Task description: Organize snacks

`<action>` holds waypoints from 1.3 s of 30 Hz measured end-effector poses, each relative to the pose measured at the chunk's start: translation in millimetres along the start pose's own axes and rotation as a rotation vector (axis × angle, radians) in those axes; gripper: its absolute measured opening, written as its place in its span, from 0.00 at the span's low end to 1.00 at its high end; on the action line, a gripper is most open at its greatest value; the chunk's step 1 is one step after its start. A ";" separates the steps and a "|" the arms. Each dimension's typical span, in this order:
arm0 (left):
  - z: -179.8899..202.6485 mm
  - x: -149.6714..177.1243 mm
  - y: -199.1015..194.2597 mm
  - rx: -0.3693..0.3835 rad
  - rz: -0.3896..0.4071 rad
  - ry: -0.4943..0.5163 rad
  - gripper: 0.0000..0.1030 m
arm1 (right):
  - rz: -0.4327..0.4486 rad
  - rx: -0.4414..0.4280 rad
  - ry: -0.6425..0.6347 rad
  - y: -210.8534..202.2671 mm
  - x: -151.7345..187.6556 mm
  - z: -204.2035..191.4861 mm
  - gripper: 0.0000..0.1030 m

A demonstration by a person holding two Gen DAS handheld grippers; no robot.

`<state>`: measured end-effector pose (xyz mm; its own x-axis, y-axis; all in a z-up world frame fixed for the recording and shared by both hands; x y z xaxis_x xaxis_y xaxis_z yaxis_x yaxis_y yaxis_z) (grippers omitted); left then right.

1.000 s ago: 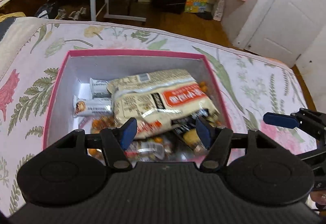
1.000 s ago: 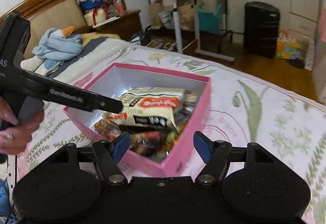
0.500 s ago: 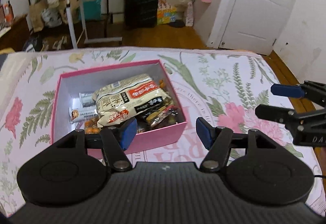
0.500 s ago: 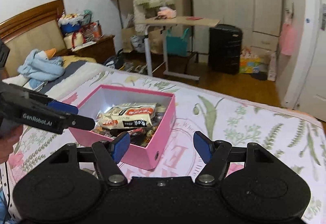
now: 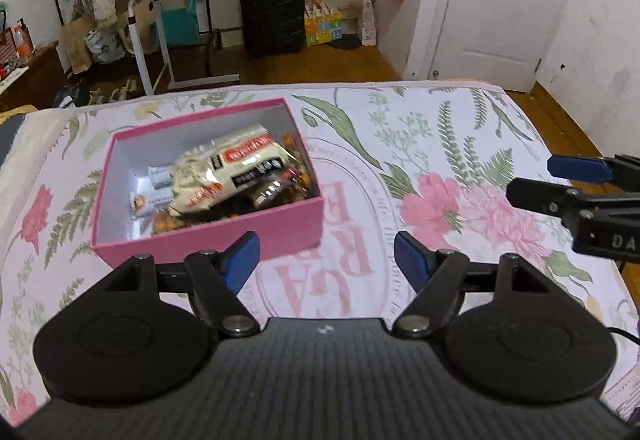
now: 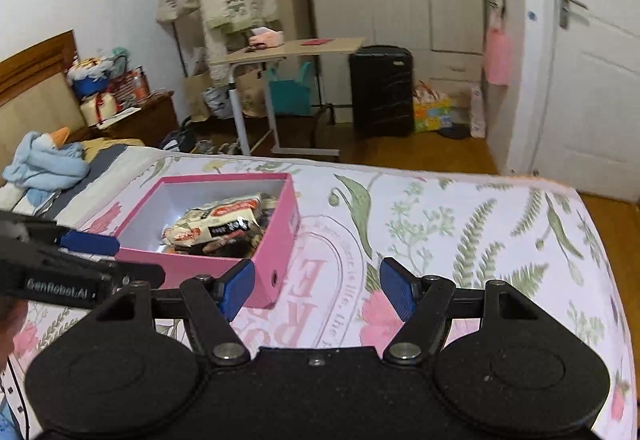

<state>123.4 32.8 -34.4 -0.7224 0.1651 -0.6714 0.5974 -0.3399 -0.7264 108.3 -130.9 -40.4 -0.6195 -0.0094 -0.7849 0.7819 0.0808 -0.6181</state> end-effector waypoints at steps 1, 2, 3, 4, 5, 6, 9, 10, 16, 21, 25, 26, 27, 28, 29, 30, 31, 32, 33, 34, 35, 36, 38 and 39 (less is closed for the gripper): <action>2.4 3.4 0.2 0.005 -0.001 -0.008 0.73 | 0.000 0.012 0.007 -0.7 2.8 2.4 0.72; 4.3 5.7 0.7 0.009 0.001 -0.016 0.74 | 0.003 0.025 0.012 -2.1 5.4 5.5 0.72; 5.7 7.2 1.9 0.011 0.004 -0.025 0.75 | 0.009 0.036 0.020 -3.4 8.4 8.6 0.72; 6.8 8.3 3.3 0.009 0.010 -0.033 0.77 | 0.014 0.044 0.028 -5.2 11.6 11.1 0.72; 7.4 9.0 4.7 0.003 0.016 -0.039 0.78 | 0.018 0.049 0.037 -6.8 13.6 13.8 0.72; 7.3 9.6 6.8 -0.005 0.027 -0.048 0.78 | 0.021 0.056 0.044 -8.0 15.7 15.8 0.72; 7.1 12.3 13.4 -0.013 0.046 -0.079 0.79 | 0.012 0.077 0.045 -9.3 21.2 21.6 0.72; 6.9 13.2 15.7 -0.016 0.048 -0.090 0.79 | 0.015 0.085 0.046 -10.0 22.2 23.0 0.72; 9.4 24.8 26.0 -0.056 0.074 -0.097 0.81 | 0.039 0.105 0.052 -17.4 31.9 30.2 0.76; 10.4 34.4 27.8 -0.105 0.099 -0.076 0.82 | 0.058 0.150 0.047 -16.0 43.1 34.5 0.87; 15.7 40.0 25.1 -0.107 0.092 -0.036 0.82 | 0.042 0.188 0.045 -12.1 50.1 38.5 0.89; 17.2 40.9 23.5 -0.112 0.097 -0.025 0.82 | 0.040 0.197 0.041 -11.6 50.7 38.7 0.89; 19.3 41.9 21.5 -0.121 0.099 -0.012 0.82 | 0.039 0.204 0.040 -11.5 51.7 38.5 0.90; 20.8 42.7 20.3 -0.127 0.098 -0.002 0.82 | 0.039 0.206 0.042 -12.0 52.5 38.2 0.90; 22.5 43.2 18.7 -0.129 0.096 0.007 0.82 | 0.037 0.207 0.046 -12.6 53.4 37.6 0.91; 23.5 43.8 17.3 -0.128 0.098 0.011 0.82 | 0.033 0.209 0.053 -13.1 54.4 37.1 0.91; 24.7 44.0 15.4 -0.127 0.104 0.012 0.82 | 0.025 0.205 0.062 -13.9 55.5 36.4 0.92; 26.0 44.2 13.1 -0.126 0.113 0.015 0.82 | 0.023 0.201 0.067 -14.5 56.2 35.4 0.92; 26.5 44.1 11.3 -0.132 0.120 0.017 0.82 | 0.028 0.199 0.078 -16.3 56.7 35.2 0.92; 26.4 44.3 9.7 -0.148 0.127 0.016 0.82 | 0.034 0.199 0.085 -17.9 57.1 35.1 0.92; 26.5 44.3 8.4 -0.157 0.135 0.020 0.82 | 0.042 0.198 0.088 -19.5 57.1 35.0 0.93; 27.5 43.7 8.4 -0.152 0.136 0.026 0.83 | 0.045 0.201 0.090 -20.2 57.1 35.2 0.93; 26.7 44.2 8.6 -0.126 0.132 0.019 0.88 | 0.047 0.227 0.090 -19.4 57.0 37.0 0.93; 24.7 44.4 8.7 -0.118 0.133 0.000 0.91 | 0.056 0.241 0.091 -20.0 56.5 37.9 0.94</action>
<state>88.0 14.4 -67.0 -0.6343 0.1261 -0.7628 0.7245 -0.2474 -0.6433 60.3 -170.8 -74.0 -0.5701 0.0789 -0.8178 0.8023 -0.1611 -0.5748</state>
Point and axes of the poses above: each gripper's, at about its wrist camera, not at the fingertips, and y roughly the way its jaws point, z to its right, x to its underside, the point moved 8 cm from there along y, roughly the way its jaws point, and after that the axes turned 5 degrees about x, right-handed, at the moved point
